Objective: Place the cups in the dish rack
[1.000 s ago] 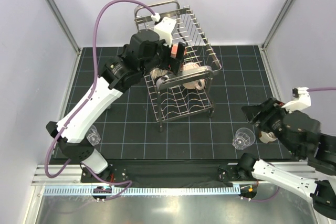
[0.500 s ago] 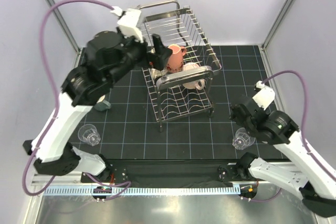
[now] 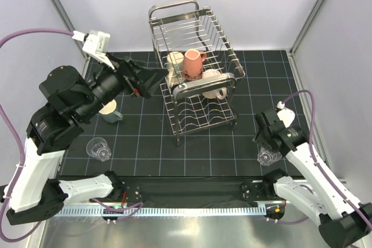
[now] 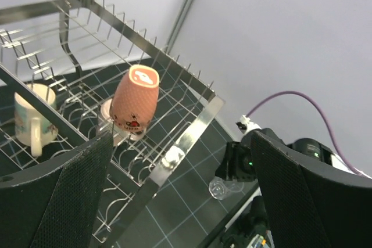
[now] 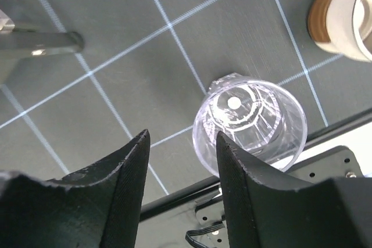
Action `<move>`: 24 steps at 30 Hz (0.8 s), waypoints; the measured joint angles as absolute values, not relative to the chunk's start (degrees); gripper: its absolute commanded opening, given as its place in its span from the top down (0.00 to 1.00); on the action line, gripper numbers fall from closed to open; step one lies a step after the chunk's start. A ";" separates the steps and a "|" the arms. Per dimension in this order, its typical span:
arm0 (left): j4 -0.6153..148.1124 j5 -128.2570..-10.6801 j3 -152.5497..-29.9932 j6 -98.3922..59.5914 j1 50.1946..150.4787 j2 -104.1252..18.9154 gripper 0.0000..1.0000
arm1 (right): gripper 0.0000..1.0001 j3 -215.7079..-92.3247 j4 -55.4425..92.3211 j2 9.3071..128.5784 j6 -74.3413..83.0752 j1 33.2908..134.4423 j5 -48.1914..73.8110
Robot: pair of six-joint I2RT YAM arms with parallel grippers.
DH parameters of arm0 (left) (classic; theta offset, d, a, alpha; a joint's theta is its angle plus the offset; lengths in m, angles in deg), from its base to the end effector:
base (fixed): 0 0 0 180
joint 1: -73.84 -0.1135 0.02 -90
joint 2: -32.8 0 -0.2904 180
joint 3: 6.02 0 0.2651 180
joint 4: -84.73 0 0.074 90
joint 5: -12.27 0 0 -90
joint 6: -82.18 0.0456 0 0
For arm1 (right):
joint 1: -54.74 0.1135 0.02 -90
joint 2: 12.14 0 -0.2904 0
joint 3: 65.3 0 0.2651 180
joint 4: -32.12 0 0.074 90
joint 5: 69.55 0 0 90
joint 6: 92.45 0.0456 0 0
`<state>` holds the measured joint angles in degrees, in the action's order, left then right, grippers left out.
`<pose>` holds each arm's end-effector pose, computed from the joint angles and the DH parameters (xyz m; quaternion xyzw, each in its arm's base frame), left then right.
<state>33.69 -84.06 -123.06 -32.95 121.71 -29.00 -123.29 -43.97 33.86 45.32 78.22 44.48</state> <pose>0.1063 -0.1100 0.5960 0.0943 0.6743 -0.4049 0.6103 0.1249 0.0340 0.2734 0.2462 0.9221 -0.0372 0.2963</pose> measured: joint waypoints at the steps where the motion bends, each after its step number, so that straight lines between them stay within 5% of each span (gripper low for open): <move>1: 33.80 -83.69 -122.02 -33.36 121.71 -28.32 0.04 | 0.51 -122.72 -43.95 34.73 45.89 78.20 44.55; 16: 35.79 -82.11 -117.64 -36.60 121.71 -23.78 0.05 | 0.66 -117.04 -42.13 36.64 56.42 77.85 46.03; 24: 35.88 -82.02 -117.64 -37.40 121.71 -22.22 0.05 | 0.96 -116.58 -42.00 39.59 59.11 77.83 48.11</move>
<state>35.88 -82.02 -117.64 -37.40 121.71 -22.22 -116.58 -42.00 39.59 59.11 77.83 48.11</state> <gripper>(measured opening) 0.950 0.068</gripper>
